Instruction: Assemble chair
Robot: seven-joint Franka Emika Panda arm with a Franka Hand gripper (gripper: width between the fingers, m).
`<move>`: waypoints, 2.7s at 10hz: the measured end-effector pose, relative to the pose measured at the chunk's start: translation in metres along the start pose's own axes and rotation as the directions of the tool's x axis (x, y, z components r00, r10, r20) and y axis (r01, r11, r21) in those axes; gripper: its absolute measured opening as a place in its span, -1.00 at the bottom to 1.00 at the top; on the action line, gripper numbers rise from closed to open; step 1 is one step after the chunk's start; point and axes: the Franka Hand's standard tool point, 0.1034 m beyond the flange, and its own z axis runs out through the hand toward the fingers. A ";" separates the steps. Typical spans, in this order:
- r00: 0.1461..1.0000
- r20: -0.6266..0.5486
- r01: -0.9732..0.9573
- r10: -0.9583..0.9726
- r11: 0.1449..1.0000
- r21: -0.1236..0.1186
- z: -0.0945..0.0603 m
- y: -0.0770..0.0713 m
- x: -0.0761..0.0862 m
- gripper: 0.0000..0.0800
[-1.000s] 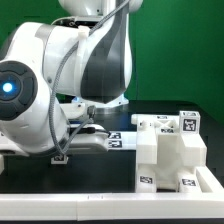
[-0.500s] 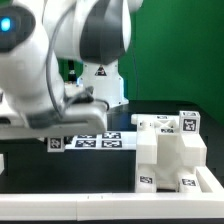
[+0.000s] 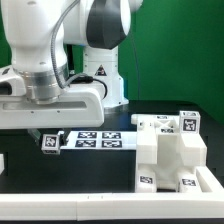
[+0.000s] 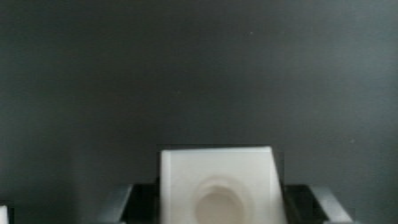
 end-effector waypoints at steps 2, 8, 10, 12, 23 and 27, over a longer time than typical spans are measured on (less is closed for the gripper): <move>0.981 -0.191 0.017 -0.023 0.999 -0.030 -0.006 -0.001 0.008 -0.30; 0.947 -0.315 0.017 -0.054 0.993 -0.120 0.008 0.013 -0.005 -0.30; 0.944 -0.323 0.026 -0.067 0.991 -0.131 0.018 0.007 -0.011 -0.30; 0.944 -0.321 0.037 -0.076 0.991 -0.126 0.020 -0.003 -0.013 -0.30; 0.991 -0.135 0.027 -0.028 1.000 -0.006 0.008 -0.011 0.006 0.62; 0.991 0.128 0.014 -0.022 0.997 0.069 -0.002 -0.024 0.014 0.62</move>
Offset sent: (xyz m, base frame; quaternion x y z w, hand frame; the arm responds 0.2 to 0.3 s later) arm 0.0000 0.0000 0.0000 0.0000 0.1938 0.0000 0.9810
